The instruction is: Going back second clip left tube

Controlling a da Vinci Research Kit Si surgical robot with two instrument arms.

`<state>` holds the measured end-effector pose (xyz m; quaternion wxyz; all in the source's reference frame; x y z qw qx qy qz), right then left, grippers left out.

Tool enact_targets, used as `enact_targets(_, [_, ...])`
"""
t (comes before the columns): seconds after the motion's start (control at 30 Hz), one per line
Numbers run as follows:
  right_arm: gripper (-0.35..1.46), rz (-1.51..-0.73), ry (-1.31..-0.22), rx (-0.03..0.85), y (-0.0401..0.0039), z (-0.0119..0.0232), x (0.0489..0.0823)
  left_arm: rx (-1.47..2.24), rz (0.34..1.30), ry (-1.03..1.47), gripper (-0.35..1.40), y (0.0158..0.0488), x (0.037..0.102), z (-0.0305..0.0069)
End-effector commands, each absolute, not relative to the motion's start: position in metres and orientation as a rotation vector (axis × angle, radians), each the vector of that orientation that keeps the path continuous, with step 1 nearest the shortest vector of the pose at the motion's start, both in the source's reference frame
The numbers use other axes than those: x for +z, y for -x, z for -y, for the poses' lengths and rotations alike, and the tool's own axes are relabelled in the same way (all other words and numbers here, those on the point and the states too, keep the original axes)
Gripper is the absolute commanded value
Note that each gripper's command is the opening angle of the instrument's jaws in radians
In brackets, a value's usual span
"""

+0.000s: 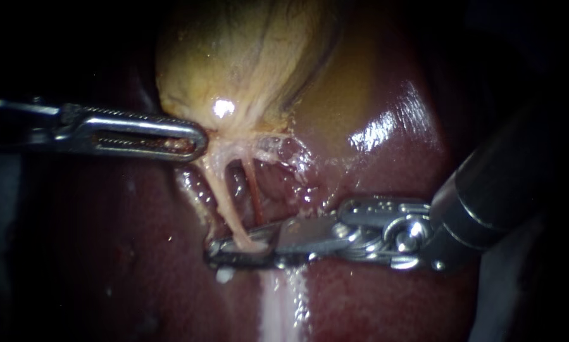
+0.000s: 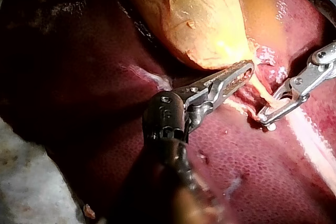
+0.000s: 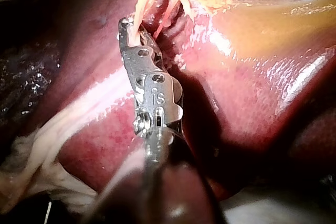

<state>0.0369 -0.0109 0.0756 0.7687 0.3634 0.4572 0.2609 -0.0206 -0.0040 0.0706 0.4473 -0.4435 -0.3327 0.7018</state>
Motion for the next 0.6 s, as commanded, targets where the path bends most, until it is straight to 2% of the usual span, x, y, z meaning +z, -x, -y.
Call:
enact_targets(0.03, [-0.35,-0.992,-0.788,0.566,-0.0369,0.0109,0.0756,1.738,0.823,1.098,-0.35,0.0206,0.0706,0.0040])
enact_targets(0.27, [-0.35,-0.995,-0.789,0.567,-0.0369,0.0109,0.0755,1.738,0.823,1.098,-0.35,0.0206,0.0706,0.0040])
enact_targets(0.33, [-0.04,-1.019,-0.793,0.573,-0.0370,0.0107,0.0752,1.738,0.823,1.098,-0.35,0.0206,0.0706,0.0040])
enact_targets(0.37, [0.18,-1.030,-0.795,0.578,-0.0371,0.0105,0.0750,1.738,0.823,1.098,-0.35,0.0205,0.0706,0.0040])
enact_targets(0.4, [0.30,-1.043,-0.790,0.572,-0.0373,0.0104,0.0749,1.738,0.824,1.098,-0.35,0.0205,0.0706,0.0040])
enact_targets(0.47, [0.42,-1.079,-0.776,0.548,-0.0377,0.0100,0.0745,1.738,0.824,1.098,-0.35,0.0205,0.0706,0.0040])
enact_targets(0.6, [0.47,-1.101,-0.736,0.537,-0.0379,0.0097,0.0742,1.738,0.824,1.099,-0.35,0.0204,0.0705,0.0040])
